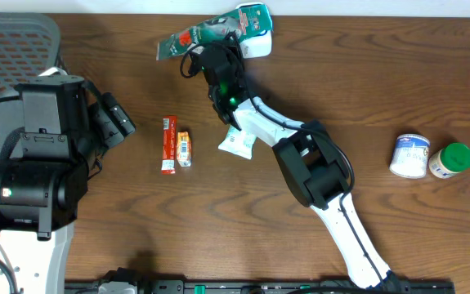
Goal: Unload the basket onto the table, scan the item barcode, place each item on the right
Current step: 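Lift the green gloves pack and carry it up to the white scanner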
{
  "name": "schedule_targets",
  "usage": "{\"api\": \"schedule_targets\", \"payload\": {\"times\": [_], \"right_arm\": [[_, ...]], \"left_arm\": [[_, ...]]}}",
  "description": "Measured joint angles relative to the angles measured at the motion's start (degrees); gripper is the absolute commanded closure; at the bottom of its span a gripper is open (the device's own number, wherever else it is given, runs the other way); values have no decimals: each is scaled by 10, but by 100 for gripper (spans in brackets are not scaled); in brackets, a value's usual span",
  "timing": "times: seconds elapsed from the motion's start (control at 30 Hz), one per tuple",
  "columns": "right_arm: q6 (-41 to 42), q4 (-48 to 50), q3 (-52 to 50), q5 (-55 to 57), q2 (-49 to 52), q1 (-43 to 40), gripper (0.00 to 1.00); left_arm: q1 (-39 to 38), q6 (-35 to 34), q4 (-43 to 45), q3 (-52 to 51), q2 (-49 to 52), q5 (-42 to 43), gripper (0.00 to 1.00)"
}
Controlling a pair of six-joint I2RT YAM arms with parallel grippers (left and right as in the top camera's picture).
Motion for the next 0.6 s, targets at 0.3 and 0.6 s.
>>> {"api": "schedule_targets", "payload": {"times": [0.3,0.6], "right_arm": [[73,-47,0,-2,0,-11,99],[115,-48,0,0,0,-12,99]], "left_arm": [[0,0,0,0,0,0,10],[0,0,0,0,0,0,10]]}}
